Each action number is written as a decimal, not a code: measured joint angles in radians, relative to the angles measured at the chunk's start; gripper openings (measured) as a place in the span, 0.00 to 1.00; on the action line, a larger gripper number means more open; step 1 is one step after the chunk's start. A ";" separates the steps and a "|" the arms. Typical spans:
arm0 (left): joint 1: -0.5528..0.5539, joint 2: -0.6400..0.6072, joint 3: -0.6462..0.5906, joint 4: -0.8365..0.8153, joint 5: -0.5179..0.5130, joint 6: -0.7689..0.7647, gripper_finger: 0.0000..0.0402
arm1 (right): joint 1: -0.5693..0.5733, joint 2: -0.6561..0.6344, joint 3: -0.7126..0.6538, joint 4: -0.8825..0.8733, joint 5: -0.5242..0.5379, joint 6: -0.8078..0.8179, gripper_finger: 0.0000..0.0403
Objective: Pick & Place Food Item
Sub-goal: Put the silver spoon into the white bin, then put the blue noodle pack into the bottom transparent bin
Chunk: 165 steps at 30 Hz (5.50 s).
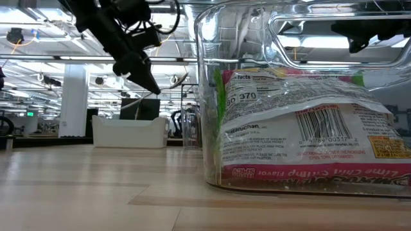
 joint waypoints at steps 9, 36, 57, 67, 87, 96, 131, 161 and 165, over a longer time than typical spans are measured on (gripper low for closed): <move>0.179 0.000 0.000 -0.015 0.002 0.035 0.02 | 0.000 0.000 0.000 0.000 0.000 0.000 0.18; 0.438 0.120 0.000 -0.030 0.064 0.089 0.02 | 0.000 0.000 0.000 0.000 0.000 0.000 0.18; 0.459 0.244 0.000 -0.033 0.069 0.066 0.03 | 0.000 0.000 0.000 0.000 0.000 0.000 0.18; 0.460 0.265 0.000 -0.027 0.069 0.065 0.05 | 0.000 0.000 0.000 0.000 0.000 0.000 0.18; 0.459 0.262 0.000 -0.022 0.069 0.016 0.18 | -0.001 0.000 0.000 0.000 0.000 0.000 0.18; 0.420 0.166 0.000 -0.056 0.069 0.016 0.19 | -0.001 0.000 0.000 0.000 0.000 0.000 0.18; -0.012 -0.168 0.000 -0.117 0.361 0.016 0.19 | 0.000 0.000 0.000 0.000 0.000 0.000 0.18; -0.068 -0.167 0.000 0.051 0.338 -0.516 0.08 | -0.001 0.000 0.000 0.000 0.000 0.000 0.18; -0.068 -0.167 0.000 0.074 0.338 -0.533 0.03 | -0.001 0.000 0.000 0.000 0.000 0.000 0.18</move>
